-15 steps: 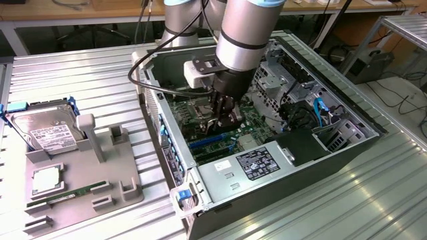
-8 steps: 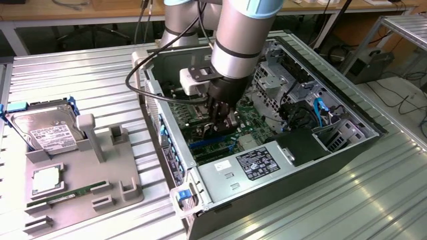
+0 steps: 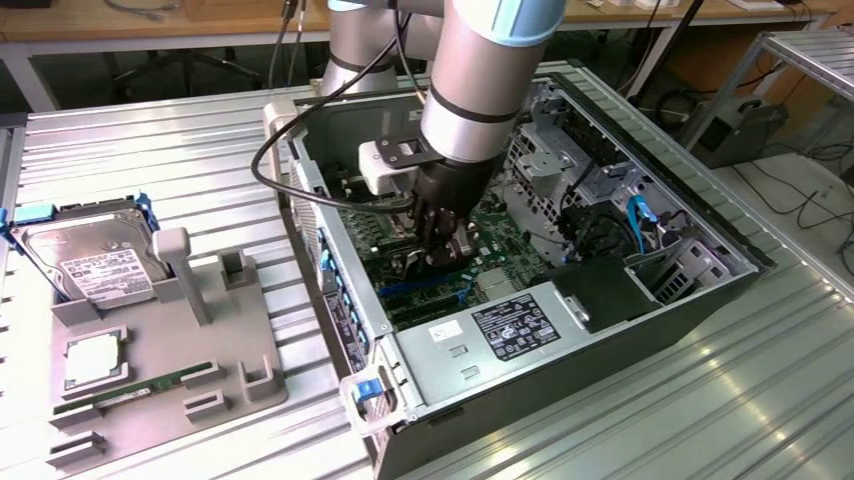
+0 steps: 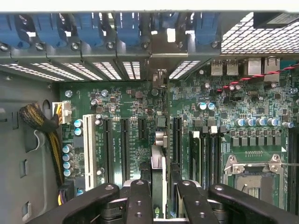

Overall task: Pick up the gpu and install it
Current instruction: 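Insert the gpu into the slot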

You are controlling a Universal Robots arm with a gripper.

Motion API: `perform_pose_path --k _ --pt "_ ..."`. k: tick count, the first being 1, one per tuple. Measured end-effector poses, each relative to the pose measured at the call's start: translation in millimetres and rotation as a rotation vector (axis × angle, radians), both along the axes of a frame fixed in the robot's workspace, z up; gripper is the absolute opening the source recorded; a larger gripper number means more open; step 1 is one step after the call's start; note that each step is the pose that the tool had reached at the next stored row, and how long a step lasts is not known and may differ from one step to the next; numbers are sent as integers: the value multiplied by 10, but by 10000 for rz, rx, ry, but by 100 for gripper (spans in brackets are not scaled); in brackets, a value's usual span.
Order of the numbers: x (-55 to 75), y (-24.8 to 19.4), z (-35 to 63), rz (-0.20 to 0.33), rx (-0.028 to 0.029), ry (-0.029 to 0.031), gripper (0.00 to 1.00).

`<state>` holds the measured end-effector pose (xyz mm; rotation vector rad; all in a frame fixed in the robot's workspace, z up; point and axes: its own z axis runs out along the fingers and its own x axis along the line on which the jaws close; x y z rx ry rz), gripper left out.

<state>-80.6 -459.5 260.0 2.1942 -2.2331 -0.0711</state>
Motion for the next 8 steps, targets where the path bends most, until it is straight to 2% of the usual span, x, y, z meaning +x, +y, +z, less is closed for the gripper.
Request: perform_pose_path --k 4,6,8 --pt "0 5 -23 1 0 100 26" --pt "0 7 -39 1 0 170 26" --pt "0 8 -50 1 -3 202 26"
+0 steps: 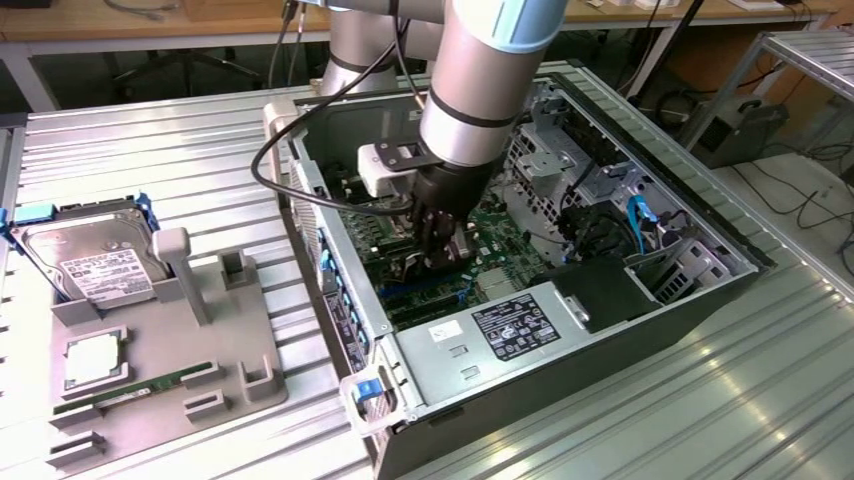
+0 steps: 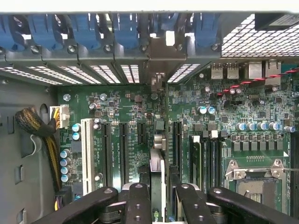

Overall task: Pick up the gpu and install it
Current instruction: 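Insert the gpu into the slot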

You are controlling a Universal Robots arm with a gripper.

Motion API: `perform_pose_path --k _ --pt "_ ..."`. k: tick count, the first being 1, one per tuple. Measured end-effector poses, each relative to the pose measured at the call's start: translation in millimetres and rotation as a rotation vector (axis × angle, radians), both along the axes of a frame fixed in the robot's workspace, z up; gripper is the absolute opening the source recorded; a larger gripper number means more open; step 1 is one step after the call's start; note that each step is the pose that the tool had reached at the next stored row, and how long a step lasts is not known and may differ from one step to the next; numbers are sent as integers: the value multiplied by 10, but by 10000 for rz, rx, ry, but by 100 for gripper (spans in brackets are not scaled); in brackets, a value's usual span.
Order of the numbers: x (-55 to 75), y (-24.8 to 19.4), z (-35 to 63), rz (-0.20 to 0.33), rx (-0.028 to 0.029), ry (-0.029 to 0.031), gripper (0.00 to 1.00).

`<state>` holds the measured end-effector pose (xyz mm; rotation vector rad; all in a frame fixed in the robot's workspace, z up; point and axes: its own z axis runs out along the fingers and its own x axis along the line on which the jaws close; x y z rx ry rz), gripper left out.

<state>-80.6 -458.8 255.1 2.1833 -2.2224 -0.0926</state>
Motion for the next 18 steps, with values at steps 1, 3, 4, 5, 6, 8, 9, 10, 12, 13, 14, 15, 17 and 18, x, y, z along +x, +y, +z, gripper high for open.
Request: perform_pose_path --k 1,3,4,5,6,8,9,10,12,13,14,15,17,18 --pt "0 0 -9 0 -2 22 26" --pt "1 0 -21 1 13 47 26" --pt "2 1 -22 1 15 60 26" --pt "2 1 -22 0 16 69 26" --pt "2 2 -22 1 16 76 26" --pt "9 3 -23 1 18 92 26" --pt "13 3 -24 0 19 99 26" --pt "20 4 -24 -1 20 107 26" --pt "32 3 -24 0 19 120 26" --pt "37 3 -24 0 18 125 26" --pt "39 3 -24 0 18 129 26" --pt "40 3 -23 -1 17 130 26" --pt "41 5 -28 -2 29 126 27" --pt "42 4 -26 0 23 129 27"
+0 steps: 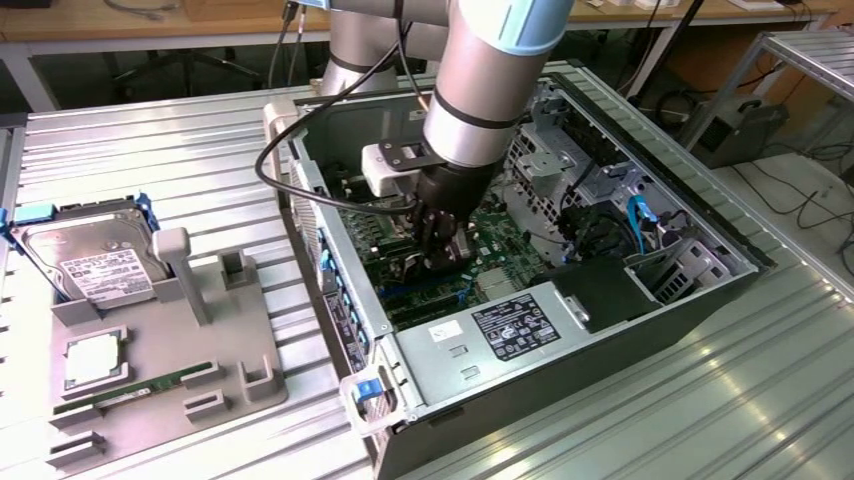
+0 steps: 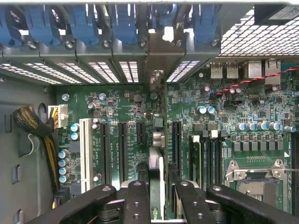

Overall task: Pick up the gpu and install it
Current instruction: 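Insert the gpu into the slot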

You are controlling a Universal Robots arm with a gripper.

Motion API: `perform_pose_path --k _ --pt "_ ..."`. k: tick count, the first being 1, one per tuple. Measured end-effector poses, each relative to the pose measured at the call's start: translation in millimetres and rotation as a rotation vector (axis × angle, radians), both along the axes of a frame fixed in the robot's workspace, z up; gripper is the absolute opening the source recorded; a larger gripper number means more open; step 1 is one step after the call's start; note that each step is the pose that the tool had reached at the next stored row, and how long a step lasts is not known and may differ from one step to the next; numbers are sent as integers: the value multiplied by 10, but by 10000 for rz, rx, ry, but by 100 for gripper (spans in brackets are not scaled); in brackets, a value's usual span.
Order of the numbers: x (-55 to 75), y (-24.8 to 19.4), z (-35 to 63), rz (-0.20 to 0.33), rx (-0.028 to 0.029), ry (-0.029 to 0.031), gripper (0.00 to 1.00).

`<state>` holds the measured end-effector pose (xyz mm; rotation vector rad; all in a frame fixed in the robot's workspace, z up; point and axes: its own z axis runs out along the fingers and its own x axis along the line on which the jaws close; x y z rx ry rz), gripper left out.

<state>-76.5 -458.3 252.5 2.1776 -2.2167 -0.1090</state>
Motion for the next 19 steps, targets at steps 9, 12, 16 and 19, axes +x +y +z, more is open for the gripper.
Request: perform_pose_path --k 9,12,16,19 --pt "0 1 105 1 -6 2 40" --pt "0 5 191 0 -7 3 40" --pt "-2 24 280 -1 -13 2 38" --pt "-10 48 296 0 -23 2 20"
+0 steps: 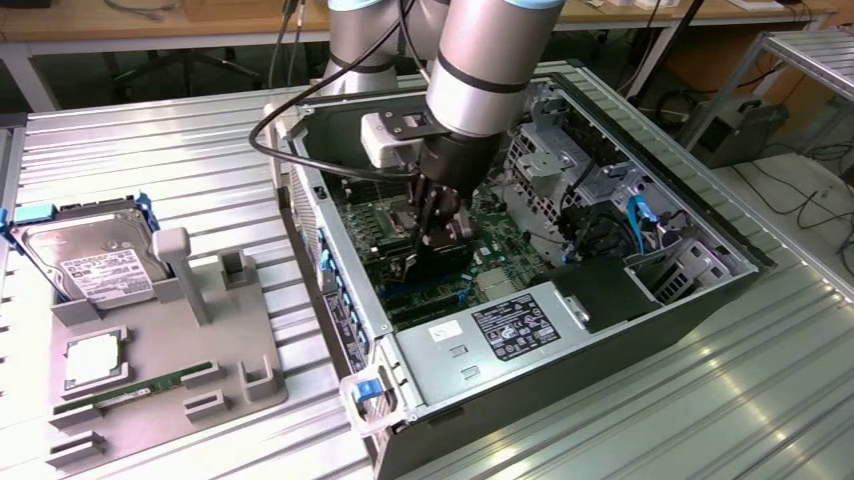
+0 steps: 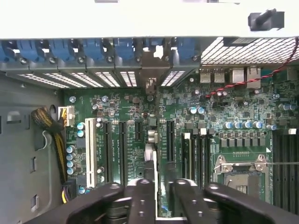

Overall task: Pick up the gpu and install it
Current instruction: 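Insert the gpu into the slot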

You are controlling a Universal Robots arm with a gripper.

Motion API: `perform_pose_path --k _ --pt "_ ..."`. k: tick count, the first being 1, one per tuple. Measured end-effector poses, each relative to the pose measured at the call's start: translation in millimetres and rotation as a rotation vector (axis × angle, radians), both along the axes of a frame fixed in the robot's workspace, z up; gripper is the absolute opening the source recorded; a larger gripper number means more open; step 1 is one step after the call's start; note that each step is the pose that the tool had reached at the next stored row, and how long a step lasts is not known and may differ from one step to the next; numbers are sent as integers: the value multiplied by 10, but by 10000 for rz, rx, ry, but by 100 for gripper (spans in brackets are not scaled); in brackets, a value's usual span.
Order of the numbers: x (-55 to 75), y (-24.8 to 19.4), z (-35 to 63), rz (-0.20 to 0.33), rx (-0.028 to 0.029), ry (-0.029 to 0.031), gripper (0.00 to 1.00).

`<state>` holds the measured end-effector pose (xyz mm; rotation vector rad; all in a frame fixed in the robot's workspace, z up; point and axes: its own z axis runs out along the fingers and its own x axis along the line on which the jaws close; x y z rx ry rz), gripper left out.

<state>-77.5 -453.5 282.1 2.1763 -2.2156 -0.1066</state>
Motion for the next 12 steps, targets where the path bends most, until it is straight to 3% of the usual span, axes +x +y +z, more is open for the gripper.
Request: perform_pose_path --k 1,3,12 --pt "-6 8 0 0 -1 0 13" --pt "-14 17 -2 0 0 -1 11" --pt "-16 25 -59 22 -9 0 11"
